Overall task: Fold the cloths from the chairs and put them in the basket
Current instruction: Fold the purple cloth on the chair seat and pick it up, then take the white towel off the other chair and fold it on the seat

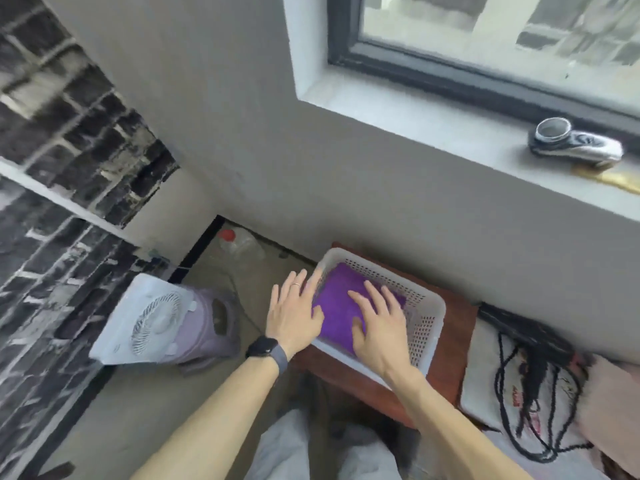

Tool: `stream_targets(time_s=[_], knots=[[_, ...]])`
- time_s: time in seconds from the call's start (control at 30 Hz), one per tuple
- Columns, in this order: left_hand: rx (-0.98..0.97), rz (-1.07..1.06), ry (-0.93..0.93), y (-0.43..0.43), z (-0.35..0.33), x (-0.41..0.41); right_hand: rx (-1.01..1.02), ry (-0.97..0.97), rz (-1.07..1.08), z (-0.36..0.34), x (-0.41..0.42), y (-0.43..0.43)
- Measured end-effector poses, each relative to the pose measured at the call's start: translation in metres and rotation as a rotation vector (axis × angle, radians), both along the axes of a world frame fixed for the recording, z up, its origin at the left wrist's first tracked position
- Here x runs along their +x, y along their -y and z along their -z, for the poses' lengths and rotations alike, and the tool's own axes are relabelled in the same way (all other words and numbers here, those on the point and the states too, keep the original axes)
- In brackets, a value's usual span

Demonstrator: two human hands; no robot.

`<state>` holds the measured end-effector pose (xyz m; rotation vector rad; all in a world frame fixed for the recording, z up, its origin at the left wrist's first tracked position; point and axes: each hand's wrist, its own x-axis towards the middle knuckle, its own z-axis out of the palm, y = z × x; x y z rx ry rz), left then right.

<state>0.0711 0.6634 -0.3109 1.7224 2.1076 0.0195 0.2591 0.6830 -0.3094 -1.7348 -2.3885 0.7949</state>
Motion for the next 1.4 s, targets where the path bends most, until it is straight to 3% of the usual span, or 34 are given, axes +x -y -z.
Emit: stream_targets(time_s=[0.3, 0.6, 0.97, 1.2, 1.4], knots=[[0.152, -0.782, 0.148, 0.209, -0.061, -0.11, 0.127, -0.228, -0.565, -0.081, -0.144, 0.074], [0.324, -1.383, -0.034, 0.474, -0.122, -0.17, 0.203, -0.288, -1.252, -0.139, -0.316, 0.277], [0.424, -1.766, -0.265, 0.764, -0.179, -0.226, 0.124, -0.447, -1.546, -0.178, -0.452, 0.544], [0.5, -1.819, -0.38, 0.853, -0.207, -0.298, 0.156, -0.485, -1.632, -0.213, -0.547, 0.631], [0.515, -1.797, -0.4, 0.899, -0.214, -0.408, 0.186, -0.552, -1.611, -0.216, -0.66, 0.677]])
